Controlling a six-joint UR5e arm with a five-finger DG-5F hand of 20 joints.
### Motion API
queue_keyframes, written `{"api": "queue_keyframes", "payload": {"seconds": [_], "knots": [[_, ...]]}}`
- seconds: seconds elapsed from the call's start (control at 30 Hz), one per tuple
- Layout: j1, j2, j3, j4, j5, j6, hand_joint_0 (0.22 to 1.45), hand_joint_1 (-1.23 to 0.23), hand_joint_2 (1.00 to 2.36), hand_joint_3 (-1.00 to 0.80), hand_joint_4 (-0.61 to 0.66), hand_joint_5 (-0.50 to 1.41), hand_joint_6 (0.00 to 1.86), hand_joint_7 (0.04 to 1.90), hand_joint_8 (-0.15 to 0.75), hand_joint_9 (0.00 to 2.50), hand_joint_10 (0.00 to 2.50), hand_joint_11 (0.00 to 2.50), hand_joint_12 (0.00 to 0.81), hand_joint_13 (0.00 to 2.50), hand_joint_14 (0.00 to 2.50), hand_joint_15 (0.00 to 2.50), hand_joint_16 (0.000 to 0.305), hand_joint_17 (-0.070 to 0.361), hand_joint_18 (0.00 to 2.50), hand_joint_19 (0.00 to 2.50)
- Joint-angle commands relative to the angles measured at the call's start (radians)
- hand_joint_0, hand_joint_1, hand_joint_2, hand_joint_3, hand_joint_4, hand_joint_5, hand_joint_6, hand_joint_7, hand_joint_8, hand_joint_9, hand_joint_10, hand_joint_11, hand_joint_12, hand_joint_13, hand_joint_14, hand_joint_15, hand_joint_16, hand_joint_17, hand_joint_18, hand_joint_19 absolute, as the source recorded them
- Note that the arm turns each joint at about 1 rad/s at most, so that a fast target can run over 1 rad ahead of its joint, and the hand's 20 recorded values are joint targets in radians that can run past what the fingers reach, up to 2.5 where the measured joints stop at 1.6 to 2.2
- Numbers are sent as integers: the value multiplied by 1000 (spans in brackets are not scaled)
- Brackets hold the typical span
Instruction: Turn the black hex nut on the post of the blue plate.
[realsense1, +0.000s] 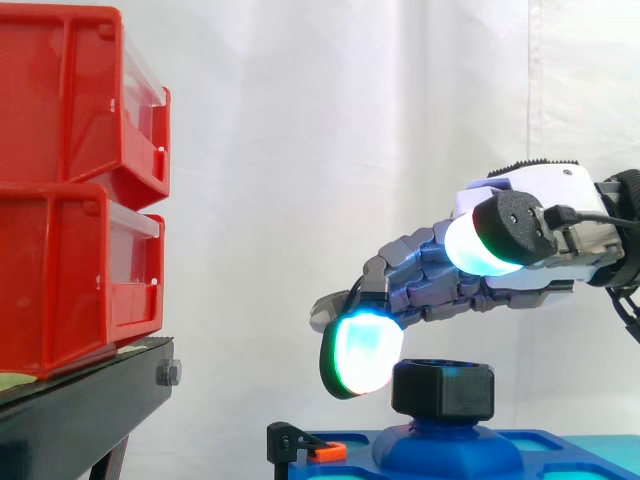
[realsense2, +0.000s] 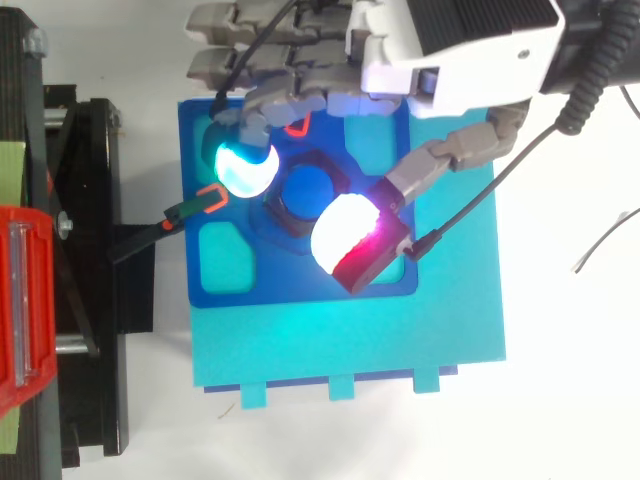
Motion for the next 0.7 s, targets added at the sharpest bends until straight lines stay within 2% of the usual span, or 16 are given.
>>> {"api": "queue_keyframes", "payload": {"seconds": [0.0, 0.17, 0.43, 0.67], "knots": [[-9, 1, 1, 3, -19, 0, 502, -230, 1000, -500, 268, -193, 503, 899, 251, 200, 0, 0, 353, 0, 0, 0, 50, 113, 0, 158], [-15, 1, 1, 9, -29, 0, 503, -230, 1000, -500, 268, -194, 503, 895, 250, 200, 0, 0, 352, 0, 0, 0, 50, 113, 0, 164], [-32, 1, 1, 17, -64, 0, 504, -230, 1000, -500, 268, -194, 504, 898, 251, 205, 0, 0, 355, 0, 0, 0, 50, 113, 0, 165], [-41, 1, 2, 14, -73, 2, 504, -232, 1000, -500, 264, -194, 503, 894, 251, 204, 0, 0, 354, 0, 0, 0, 50, 112, 0, 163]]}}
